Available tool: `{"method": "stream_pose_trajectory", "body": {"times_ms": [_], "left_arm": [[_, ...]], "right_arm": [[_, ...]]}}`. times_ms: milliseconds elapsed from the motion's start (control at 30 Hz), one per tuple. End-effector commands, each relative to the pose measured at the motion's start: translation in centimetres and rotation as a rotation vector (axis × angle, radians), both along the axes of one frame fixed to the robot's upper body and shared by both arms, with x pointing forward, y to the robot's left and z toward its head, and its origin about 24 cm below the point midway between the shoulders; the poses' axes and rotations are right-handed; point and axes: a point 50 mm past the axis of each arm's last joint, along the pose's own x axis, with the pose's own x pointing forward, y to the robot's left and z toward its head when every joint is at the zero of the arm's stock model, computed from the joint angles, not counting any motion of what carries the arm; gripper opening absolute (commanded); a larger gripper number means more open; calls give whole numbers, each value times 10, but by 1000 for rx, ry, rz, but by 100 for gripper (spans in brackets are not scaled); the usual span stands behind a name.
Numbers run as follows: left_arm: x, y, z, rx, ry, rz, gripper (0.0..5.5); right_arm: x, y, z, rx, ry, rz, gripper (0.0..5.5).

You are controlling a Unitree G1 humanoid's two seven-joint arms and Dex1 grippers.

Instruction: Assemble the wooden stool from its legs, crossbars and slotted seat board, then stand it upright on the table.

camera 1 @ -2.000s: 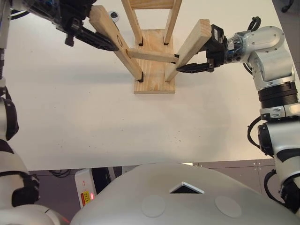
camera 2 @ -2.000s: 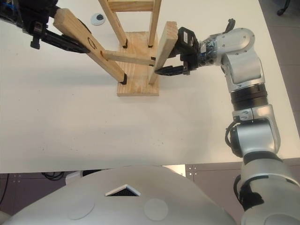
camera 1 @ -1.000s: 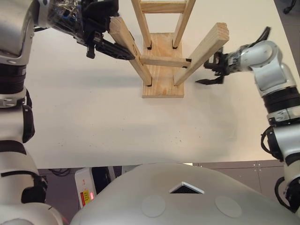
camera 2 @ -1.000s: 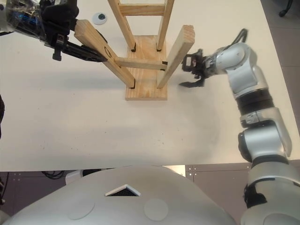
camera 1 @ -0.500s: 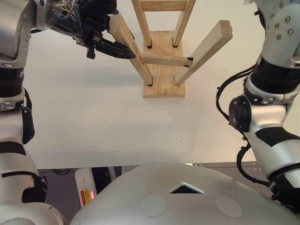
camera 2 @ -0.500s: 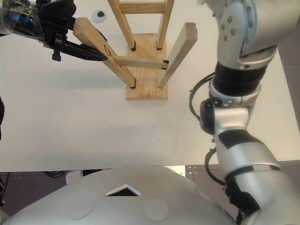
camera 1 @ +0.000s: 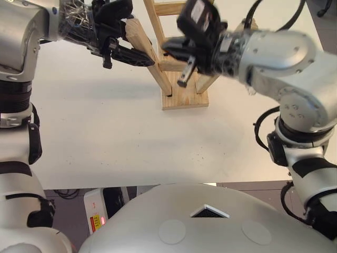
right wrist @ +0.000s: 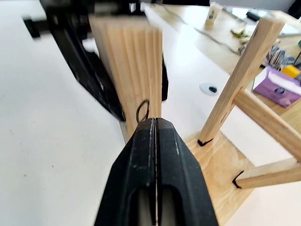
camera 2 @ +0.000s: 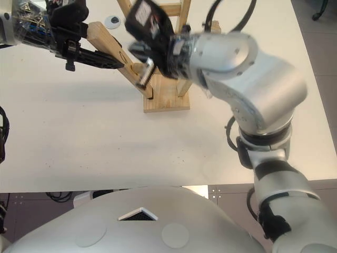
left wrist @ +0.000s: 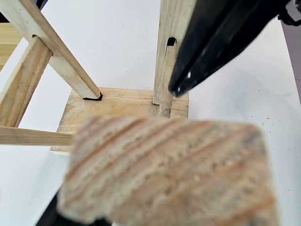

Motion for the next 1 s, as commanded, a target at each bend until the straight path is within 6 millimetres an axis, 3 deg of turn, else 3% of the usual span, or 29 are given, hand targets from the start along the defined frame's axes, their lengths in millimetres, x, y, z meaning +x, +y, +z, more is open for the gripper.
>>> {"method": "stream_pose_trajectory", "body": {"times_ms": [33, 167, 300, 400, 500, 733, 900, 1000], "left_arm": [[-5, -2, -37, 41, 155, 38, 201], [-7, -13, -33, 52, 144, -4, 201], [-2, -10, -36, 76, 132, 21, 201], [2, -6, -43, 85, 140, 43, 201], [2, -3, -44, 82, 147, 58, 201], [-4, -11, -39, 56, 126, 29, 201], [-7, -26, -30, 46, 85, -4, 201], [-6, -25, -34, 60, 82, 10, 201]], "right_arm": [[-1, -8, -42, -128, 59, -7, 0], [0, -8, -50, -134, 59, -1, 0], [-2, -2, -4, 32, 20, 84, 0], [-4, -8, 16, 73, 37, 142, 0], [11, -13, 31, 86, -25, 63, 0], [13, 1, 0, -1, 5, 47, 0], [14, -1, -44, -138, 78, 41, 0], [18, 0, -34, -71, 70, 25, 0]]}}
